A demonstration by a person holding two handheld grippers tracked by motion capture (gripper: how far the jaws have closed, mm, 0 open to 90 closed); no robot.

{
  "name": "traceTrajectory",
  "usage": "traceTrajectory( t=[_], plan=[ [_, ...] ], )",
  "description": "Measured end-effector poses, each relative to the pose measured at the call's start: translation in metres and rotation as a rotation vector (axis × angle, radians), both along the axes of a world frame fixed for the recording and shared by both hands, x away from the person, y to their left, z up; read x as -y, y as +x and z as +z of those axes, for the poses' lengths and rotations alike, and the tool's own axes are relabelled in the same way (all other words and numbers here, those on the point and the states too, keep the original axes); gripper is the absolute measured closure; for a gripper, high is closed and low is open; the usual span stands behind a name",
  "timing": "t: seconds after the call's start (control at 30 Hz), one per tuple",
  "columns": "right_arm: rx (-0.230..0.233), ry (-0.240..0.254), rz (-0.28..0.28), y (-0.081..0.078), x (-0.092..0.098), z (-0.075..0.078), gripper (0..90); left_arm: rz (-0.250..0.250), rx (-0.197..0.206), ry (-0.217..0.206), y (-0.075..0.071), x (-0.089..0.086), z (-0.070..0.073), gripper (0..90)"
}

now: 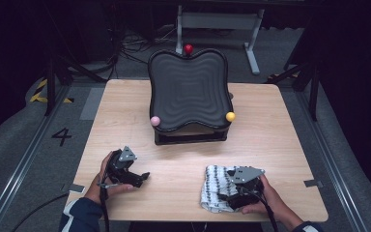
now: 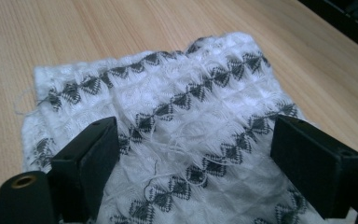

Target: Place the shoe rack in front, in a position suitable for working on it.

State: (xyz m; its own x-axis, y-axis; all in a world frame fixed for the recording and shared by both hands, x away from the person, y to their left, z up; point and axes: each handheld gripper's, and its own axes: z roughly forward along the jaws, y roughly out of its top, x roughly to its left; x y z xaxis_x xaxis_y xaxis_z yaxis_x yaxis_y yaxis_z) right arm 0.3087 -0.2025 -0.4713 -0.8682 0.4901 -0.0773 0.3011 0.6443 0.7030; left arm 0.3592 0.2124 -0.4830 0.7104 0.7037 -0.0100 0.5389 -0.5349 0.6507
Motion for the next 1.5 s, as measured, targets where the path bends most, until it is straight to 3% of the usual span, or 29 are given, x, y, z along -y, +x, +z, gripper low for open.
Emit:
traceTrajectory(
  t=[0.03,0.2,0.33,0.47,0.6,0.63,0.77,0.9,0.97,1.17,1.2,1.23,1.27,1.3,1.5],
  plan=[
    [-0.011,-0.015,-0.001,0.000,-0.002,-0.005,15.0,0.000,0.000,0.000,0.000,0.000,0.000,0.0],
    [-0.068,0.028,0.011,0.005,0.004,-0.009,15.4,0.002,-0.002,-0.003,0.000,0.000,0.000,0.0],
    [-0.084,0.013,0.031,0.005,0.003,-0.006,22.6,0.004,-0.002,-0.002,-0.001,0.000,0.000,0.0],
    [-0.089,0.010,0.051,0.002,0.004,-0.002,44.3,0.010,0.002,-0.005,-0.001,0.001,-0.001,0.0],
    [-0.086,0.019,0.048,0.002,0.006,-0.002,56.8,0.016,0.003,0.002,-0.001,0.002,0.000,0.3],
    [-0.085,0.021,0.043,0.003,0.008,-0.001,64.9,0.026,0.006,-0.008,0.000,0.004,0.000,1.4],
    [-0.077,0.023,0.052,0.003,0.011,-0.001,72.9,0.040,0.025,-0.032,0.001,0.010,0.001,13.0],
    [-0.063,0.008,0.051,0.004,0.015,0.000,76.0,0.049,0.035,-0.037,0.005,0.015,0.002,16.2],
    [-0.060,0.009,0.036,0.007,0.020,0.000,76.4,0.071,0.031,-0.098,0.012,0.018,0.003,17.0],
    [-0.054,0.008,-0.005,0.012,0.030,0.000,76.5,0.093,0.107,-0.115,0.028,0.032,0.015,20.1],
    [-0.052,0.011,-0.007,0.012,0.032,-0.001,76.5,0.116,0.141,-0.149,0.034,0.035,0.021,21.0],
    [-0.059,0.016,-0.011,0.013,0.033,-0.001,76.5,0.116,0.141,-0.149,0.034,0.035,0.021,22.2],
    [-0.066,0.026,-0.013,0.014,0.035,-0.001,76.6,0.144,0.166,-0.181,0.042,0.040,0.026,22.3],
    [-0.069,0.032,-0.014,0.015,0.037,-0.002,76.6,0.154,0.177,-0.188,0.045,0.042,0.028,23.7],
    [-0.055,0.031,-0.030,0.015,0.044,-0.002,76.2,0.150,0.201,-0.158,0.059,0.062,0.024,31.7]
  ],
)
